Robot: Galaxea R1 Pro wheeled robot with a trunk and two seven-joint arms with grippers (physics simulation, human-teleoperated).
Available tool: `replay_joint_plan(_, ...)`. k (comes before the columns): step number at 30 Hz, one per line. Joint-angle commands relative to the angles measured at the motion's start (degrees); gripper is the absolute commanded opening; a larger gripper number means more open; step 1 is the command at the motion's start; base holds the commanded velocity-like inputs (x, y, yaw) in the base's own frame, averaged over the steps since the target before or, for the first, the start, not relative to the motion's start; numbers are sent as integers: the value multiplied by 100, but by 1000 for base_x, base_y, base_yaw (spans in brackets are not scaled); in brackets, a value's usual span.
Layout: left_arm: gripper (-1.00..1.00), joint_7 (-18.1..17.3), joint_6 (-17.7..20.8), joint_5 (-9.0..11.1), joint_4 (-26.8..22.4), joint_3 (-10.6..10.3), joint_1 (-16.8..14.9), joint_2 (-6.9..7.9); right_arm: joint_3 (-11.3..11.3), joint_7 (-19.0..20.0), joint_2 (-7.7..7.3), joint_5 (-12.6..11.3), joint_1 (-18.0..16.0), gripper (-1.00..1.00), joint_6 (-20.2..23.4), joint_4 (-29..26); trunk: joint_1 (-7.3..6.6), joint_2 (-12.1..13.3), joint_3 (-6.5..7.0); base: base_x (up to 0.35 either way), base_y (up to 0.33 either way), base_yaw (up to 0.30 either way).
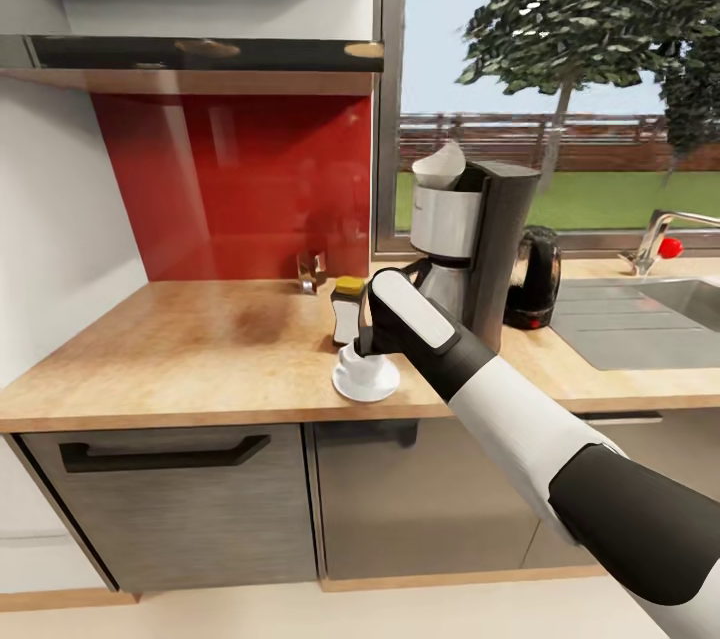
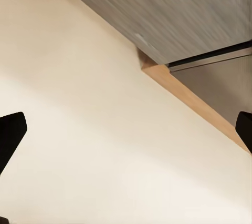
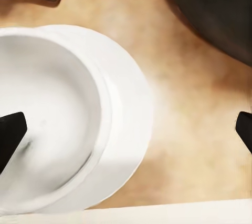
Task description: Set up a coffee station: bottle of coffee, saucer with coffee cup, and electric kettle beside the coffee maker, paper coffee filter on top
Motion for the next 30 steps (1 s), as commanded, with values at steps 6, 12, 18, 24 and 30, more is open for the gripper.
replay_joint_plan(6,100,-32,36,47,2,19,-3,-1,6,-63,0,-54,-9,100,60,-6,-133,239,102,0,0,0)
replay_joint_plan(12,100,-32,36,47,2,19,-3,-1,2,-69,0,-58,-7,100,61,-19,-199,359,156,0,0,0)
replay_joint_plan(18,100,-32,36,47,2,19,-3,-1,-4,-75,0,-60,-12,100,64,-87,-199,359,156,0,0,0)
replay_joint_plan(24,100,-32,36,47,2,19,-3,-1,-19,-81,0,-63,-8,100,63,-835,-199,359,156,0,0,0)
replay_joint_plan(30,100,-32,36,47,2,19,-3,-1,-20,-84,0,-69,64,100,60,-1499,-199,359,156,0,0,0)
